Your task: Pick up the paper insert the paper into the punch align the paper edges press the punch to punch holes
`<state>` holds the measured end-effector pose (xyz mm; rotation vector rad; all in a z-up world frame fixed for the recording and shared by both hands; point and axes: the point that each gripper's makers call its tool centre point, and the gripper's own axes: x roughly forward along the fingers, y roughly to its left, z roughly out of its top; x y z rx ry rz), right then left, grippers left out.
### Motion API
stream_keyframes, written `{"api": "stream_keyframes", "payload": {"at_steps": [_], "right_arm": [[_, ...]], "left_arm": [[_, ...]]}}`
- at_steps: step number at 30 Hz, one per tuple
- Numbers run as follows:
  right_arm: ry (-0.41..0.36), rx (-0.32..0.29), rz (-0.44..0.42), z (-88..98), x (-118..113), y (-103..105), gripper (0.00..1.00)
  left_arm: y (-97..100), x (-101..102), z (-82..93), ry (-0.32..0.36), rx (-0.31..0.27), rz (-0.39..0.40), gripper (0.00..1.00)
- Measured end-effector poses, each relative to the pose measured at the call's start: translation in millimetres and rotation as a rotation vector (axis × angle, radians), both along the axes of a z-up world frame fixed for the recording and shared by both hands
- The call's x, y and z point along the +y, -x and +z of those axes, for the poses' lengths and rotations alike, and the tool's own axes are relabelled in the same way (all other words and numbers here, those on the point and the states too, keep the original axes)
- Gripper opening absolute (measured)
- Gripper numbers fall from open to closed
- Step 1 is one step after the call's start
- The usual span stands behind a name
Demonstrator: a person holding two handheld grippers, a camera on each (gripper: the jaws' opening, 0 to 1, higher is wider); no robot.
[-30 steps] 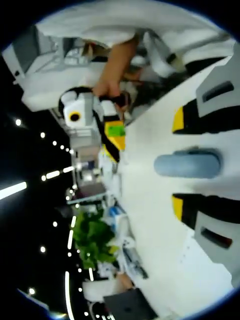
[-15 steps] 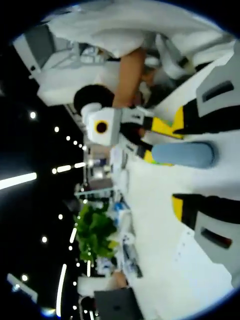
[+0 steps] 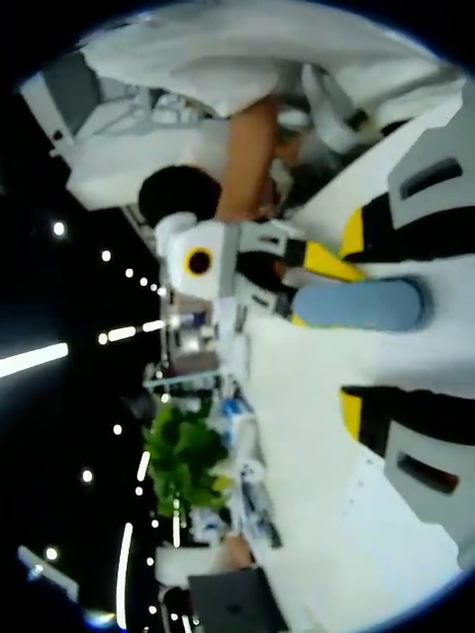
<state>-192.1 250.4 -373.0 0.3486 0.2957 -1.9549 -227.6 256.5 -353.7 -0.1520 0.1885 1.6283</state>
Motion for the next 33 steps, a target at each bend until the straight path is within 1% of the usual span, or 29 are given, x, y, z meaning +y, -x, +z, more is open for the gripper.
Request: {"api": "stream_keyframes", "payload": {"at_steps": [1,2,3,4,5,7,9,10,13,16,17,18,22,25,28,30,31,32,33], "right_arm": [[-0.005,0.002,-0.002,0.4,1,-1,0.23],[-0.017,-0.001,-0.021,1.2,7,-1,0.26],[-0.014,-0.005,-0.042,3.6,12,-1,0.26],[0.005,-0.006,-0.070,8.2,17,-1,0.26],[0.025,-0.001,-0.092,13.2,21,-2,0.26],[0.034,0.026,-0.146,21.0,30,-4,0.26],[0.050,0.047,-0.205,28.6,37,-6,0.26],[0.058,0.053,-0.234,31.7,39,-7,0.26],[0.083,0.073,-0.325,40.6,43,-10,0.26],[0.131,0.057,-0.457,48.1,45,-6,0.24],[0.146,0.050,-0.493,49.9,45,-5,0.24],[0.170,0.056,-0.518,53.5,42,-3,0.23],[0.268,0.082,-0.593,69.4,29,6,0.20],[0.275,0.129,-0.632,76.3,17,15,0.15],[0.272,0.156,-0.678,78.9,7,24,0.08],[0.276,0.187,-0.719,81.7,2,31,0.05],[0.268,0.200,-0.733,80.8,-2,34,0.05],[0.260,0.201,-0.757,78.4,-3,36,0.05],[0.264,0.197,-0.763,76.4,-8,36,0.05]], "left_arm": [[-0.4,1,-0.1,0.001,0.002,-0.001,0.50],[-0.8,2,-0.3,0.002,0.005,-0.003,0.49],[0.1,3,-0.7,0.003,0.008,-0.004,0.49],[1.0,4,-0.9,0.004,0.014,-0.005,0.47],[-2.5,5,-1.2,0.005,0.023,-0.006,0.46],[-7.5,6,-2.7,0.013,0.039,-0.007,0.41],[-10.9,6,-2.2,0.012,0.046,-0.022,0.32],[-12.5,7,-2.1,0.011,0.051,-0.027,0.31],[-8.8,7,-3.0,0.020,0.064,-0.025,0.33],[-5.8,5,-2.1,0.018,0.054,-0.022,0.33],[-6.6,5,-2.4,0.020,0.058,-0.023,0.32],[-7.2,5,-2.5,0.020,0.062,-0.025,0.32],[-9.0,5,-2.7,0.022,0.057,-0.033,0.28],[-9.4,5,-2.9,0.023,0.056,-0.036,0.27],[-10.3,5,-2.6,0.022,0.059,-0.044,0.25],[-21.9,3,-3.9,0.022,0.051,-0.042,0.25],[-38.3,10,-0.4,-0.007,0.058,-0.118,0.25],[-39.8,11,-2.3,0.000,0.055,-0.101,0.25],[-42.0,10,-1.5,0.000,0.054,-0.100,0.25]]}}
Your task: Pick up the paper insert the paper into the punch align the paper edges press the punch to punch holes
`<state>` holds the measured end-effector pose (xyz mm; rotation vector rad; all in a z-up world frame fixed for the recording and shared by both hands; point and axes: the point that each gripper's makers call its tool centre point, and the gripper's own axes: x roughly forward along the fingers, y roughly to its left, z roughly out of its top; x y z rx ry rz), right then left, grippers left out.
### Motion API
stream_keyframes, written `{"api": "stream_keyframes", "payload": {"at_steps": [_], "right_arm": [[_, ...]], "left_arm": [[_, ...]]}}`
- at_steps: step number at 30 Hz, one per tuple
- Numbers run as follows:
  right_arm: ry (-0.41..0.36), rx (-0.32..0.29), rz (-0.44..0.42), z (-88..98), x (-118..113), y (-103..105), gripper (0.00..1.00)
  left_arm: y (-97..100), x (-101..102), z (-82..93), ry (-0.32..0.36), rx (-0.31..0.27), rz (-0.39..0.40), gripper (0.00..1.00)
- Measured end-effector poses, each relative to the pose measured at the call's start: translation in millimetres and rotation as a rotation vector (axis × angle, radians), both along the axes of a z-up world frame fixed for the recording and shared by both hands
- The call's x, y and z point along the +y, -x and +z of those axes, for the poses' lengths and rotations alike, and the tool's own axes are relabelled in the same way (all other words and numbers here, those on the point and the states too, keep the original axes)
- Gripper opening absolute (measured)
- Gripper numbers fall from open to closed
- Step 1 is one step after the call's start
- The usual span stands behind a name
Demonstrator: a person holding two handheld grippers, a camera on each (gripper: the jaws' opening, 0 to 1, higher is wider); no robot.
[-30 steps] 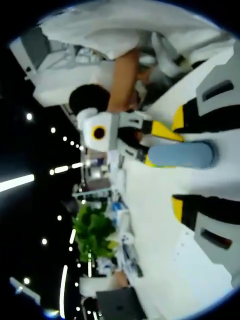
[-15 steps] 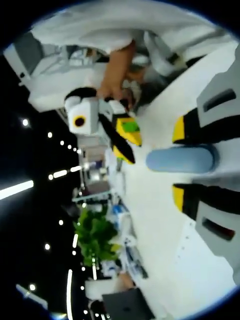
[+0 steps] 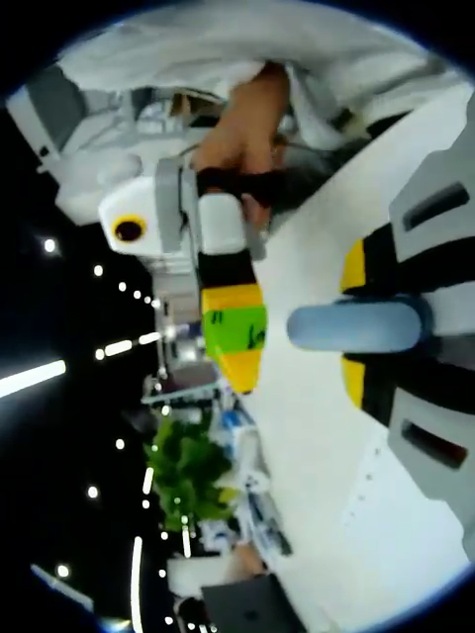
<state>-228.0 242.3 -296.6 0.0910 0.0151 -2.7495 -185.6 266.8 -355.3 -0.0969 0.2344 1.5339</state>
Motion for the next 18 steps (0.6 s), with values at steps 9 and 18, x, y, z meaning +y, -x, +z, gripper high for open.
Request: {"api": "stream_keyframes", "payload": {"at_steps": [9,18], "right_arm": [[-0.026,-0.028,-0.032,-9.8,-8,1,0.04],[0.076,-0.057,-0.094,-23.7,6,2,0.02]], "left_arm": [[29.1,-10,-4.3,0.020,-0.003,0.019,0.25],[4.9,-5,-4.3,0.027,-0.001,0.021,0.25]]}}
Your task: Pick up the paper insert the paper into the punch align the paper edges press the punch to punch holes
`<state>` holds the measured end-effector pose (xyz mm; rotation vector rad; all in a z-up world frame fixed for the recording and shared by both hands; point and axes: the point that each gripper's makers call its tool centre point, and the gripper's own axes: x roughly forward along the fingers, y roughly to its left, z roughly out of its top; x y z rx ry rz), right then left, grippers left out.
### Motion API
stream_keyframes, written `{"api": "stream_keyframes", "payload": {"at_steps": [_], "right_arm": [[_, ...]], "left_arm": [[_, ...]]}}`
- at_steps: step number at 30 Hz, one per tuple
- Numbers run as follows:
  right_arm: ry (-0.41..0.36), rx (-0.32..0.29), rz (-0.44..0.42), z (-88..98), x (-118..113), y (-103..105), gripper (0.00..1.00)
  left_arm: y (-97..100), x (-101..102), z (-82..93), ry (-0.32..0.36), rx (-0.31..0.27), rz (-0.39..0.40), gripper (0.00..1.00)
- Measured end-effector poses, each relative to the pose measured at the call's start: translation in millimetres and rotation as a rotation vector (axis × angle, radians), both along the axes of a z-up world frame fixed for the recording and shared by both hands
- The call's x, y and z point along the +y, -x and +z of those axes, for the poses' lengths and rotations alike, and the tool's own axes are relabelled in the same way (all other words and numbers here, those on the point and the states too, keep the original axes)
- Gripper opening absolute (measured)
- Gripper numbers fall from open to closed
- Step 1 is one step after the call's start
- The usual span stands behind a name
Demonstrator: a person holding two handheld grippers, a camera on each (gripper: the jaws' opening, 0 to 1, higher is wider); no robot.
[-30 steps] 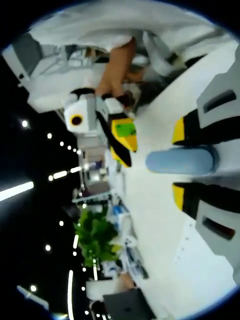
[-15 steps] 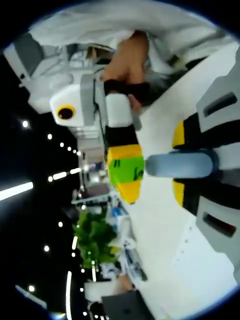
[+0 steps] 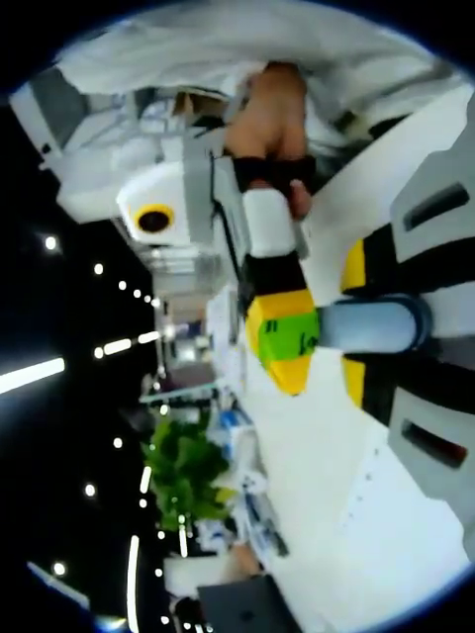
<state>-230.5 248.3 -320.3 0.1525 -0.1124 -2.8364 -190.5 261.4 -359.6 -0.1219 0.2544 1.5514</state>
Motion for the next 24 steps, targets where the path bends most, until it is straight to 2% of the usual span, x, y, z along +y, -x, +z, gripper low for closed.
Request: {"api": "stream_keyframes", "payload": {"at_steps": [3,4,6,7,8,10,13,16,19,22,23,24], "right_arm": [[0.017,-0.019,-0.010,-8.5,4,0,0.02],[0.056,-0.032,-0.016,-13.5,6,-1,0.02],[0.043,-0.085,-0.030,-25.4,10,-2,0.01],[0.046,-0.068,-0.023,-21.8,8,-1,0.01],[0.053,-0.078,-0.025,-23.0,9,-1,0.01],[0.124,-0.108,-0.031,-24.7,10,-2,0.01],[0.054,-0.082,-0.031,-23.9,10,-2,0.01],[0.076,-0.086,-0.031,-24.3,10,-2,0.02],[0.047,-0.066,-0.039,-22.3,9,-2,0.02],[0.107,0.015,-0.008,0.9,4,-2,0.03],[0.093,0.020,0.011,10.2,-2,-2,0.03],[0.063,0.012,0.014,11.5,-5,-1,0.03]], "left_arm": [[-0.9,1,0.1,0.000,-0.008,0.000,0.25],[-0.9,1,0.0,0.000,-0.012,0.001,0.25],[-0.3,1,-0.2,0.000,-0.015,0.001,0.25],[0.1,0,-0.4,0.001,-0.015,0.001,0.25],[1.0,0,-0.5,0.001,-0.018,0.001,0.25],[0.3,1,-0.5,0.001,-0.018,0.002,0.25],[-1.6,1,-0.5,0.002,-0.019,0.002,0.25],[-4.2,2,-0.1,0.002,-0.023,0.002,0.25],[-4.1,2,-0.2,0.002,-0.023,0.002,0.25],[-3.4,2,-0.1,0.001,-0.026,0.001,0.25],[-1.5,1,0.0,0.001,-0.024,0.001,0.25],[-0.3,1,-0.1,0.002,-0.024,0.001,0.25]]}}
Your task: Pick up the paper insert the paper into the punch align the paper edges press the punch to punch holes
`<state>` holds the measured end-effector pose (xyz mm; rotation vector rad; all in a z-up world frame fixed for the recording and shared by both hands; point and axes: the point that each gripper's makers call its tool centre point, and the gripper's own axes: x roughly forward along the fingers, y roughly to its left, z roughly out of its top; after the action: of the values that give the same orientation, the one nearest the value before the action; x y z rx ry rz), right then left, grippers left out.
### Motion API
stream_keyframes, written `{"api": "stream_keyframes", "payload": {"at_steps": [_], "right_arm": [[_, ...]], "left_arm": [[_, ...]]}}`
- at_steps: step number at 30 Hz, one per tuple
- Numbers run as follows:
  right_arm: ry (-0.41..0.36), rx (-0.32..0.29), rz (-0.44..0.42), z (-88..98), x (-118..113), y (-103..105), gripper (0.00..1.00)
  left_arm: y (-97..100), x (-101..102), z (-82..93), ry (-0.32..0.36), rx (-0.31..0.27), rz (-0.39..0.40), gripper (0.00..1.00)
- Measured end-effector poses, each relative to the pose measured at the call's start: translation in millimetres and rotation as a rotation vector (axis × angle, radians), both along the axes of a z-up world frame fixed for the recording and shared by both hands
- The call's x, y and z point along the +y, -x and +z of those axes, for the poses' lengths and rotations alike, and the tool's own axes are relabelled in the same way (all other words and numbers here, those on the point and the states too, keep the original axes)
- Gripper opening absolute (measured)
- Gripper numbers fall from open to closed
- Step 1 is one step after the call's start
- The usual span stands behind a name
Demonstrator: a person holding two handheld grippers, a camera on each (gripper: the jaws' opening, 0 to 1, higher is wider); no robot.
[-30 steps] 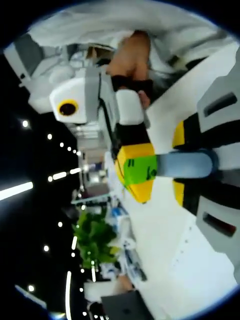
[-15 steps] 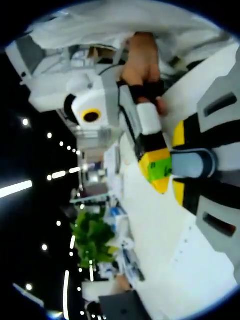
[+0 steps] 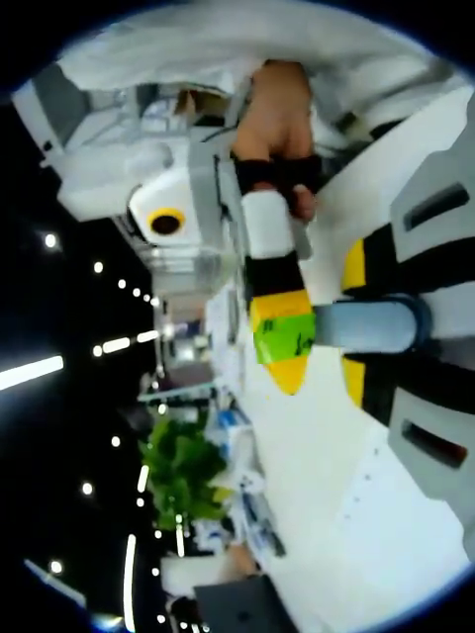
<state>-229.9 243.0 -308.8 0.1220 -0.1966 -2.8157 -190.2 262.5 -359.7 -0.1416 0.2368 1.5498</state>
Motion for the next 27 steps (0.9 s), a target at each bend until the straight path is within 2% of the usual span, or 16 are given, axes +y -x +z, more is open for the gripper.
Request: {"api": "stream_keyframes", "payload": {"at_steps": [3,4,6,8,10,12,14,16,19,22,25,27], "right_arm": [[-0.024,0.003,0.043,6.5,-7,2,0.04],[-0.005,0.054,0.058,17.4,-6,1,0.04],[0.033,0.087,0.039,30.2,3,0,0.04],[0.033,0.088,0.032,35.1,13,-4,0.04],[0.033,0.074,0.015,35.5,21,-7,0.04],[-0.006,0.091,0.008,36.3,28,-14,0.05],[-0.038,0.097,-0.009,35.9,34,-19,0.05],[-0.068,0.109,-0.021,35.4,39,-23,0.07],[-0.084,0.108,-0.019,33.6,43,-29,0.12],[-0.085,0.113,-0.011,34.9,48,-33,0.20],[-0.113,0.105,0.000,32.4,54,-37,0.21],[-0.128,0.091,0.004,28.9,60,-41,0.22]], "left_arm": [[1.4,0,0.3,-0.001,0.002,0.000,0.25],[2.3,-1,0.4,-0.002,0.001,0.003,0.25],[3.1,-1,0.5,-0.003,-0.005,0.006,0.25],[3.7,-1,0.7,-0.004,-0.007,0.009,0.25],[3.8,-2,0.8,-0.005,-0.012,0.009,0.25],[3.8,-2,1.2,-0.006,-0.009,0.010,0.26],[2.4,-2,2.7,-0.011,0.002,0.001,0.37],[1.1,-1,5.8,-0.029,-0.018,-0.007,0.52],[4.7,-3,10.7,-0.047,-0.025,0.005,0.50],[9.6,-4,17.2,-0.073,-0.036,0.019,0.53],[8.5,-4,29.8,-0.123,-0.061,0.009,0.59],[10.5,-7,37.0,-0.144,-0.074,0.013,0.59]]}}
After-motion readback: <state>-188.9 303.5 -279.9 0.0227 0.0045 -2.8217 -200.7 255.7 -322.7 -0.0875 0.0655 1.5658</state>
